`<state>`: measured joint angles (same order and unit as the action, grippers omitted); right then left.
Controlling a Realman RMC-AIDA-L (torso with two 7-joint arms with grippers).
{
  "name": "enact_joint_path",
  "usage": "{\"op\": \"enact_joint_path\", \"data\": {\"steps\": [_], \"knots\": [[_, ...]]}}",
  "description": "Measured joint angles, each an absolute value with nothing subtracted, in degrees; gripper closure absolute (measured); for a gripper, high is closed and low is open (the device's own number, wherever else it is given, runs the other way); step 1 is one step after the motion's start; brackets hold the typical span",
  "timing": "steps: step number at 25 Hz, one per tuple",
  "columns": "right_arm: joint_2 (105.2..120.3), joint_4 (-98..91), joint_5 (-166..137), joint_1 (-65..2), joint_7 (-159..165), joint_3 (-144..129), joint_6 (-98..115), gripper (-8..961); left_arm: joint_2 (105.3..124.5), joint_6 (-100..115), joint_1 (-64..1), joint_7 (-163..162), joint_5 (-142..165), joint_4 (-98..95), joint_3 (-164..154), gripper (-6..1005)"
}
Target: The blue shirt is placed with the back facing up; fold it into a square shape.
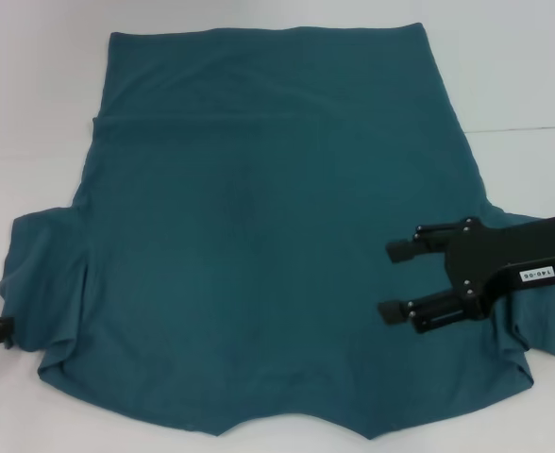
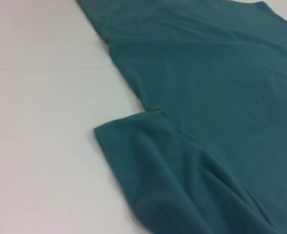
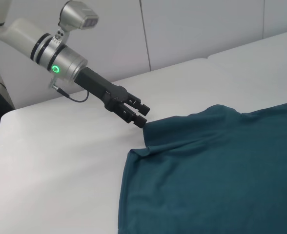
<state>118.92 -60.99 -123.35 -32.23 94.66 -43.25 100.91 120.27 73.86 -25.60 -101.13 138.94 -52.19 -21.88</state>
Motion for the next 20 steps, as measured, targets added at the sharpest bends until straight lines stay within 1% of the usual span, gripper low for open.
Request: {"op": "enact_joint_path", "data": {"steps": [12,20], "knots": [[119.20,-61.0,-123.3,-32.4,94.7,-43.3,100.9,29,120.17,72.7,-26.1,-101.1,139.0,-49.7,-22.1,122],[119.36,-60.8,-123.5,-32.6,94.2,-43.2,100.7,28,120.25,68.1,-27.1,-101.1,139.0,-46.9,-22.4,139]]}}
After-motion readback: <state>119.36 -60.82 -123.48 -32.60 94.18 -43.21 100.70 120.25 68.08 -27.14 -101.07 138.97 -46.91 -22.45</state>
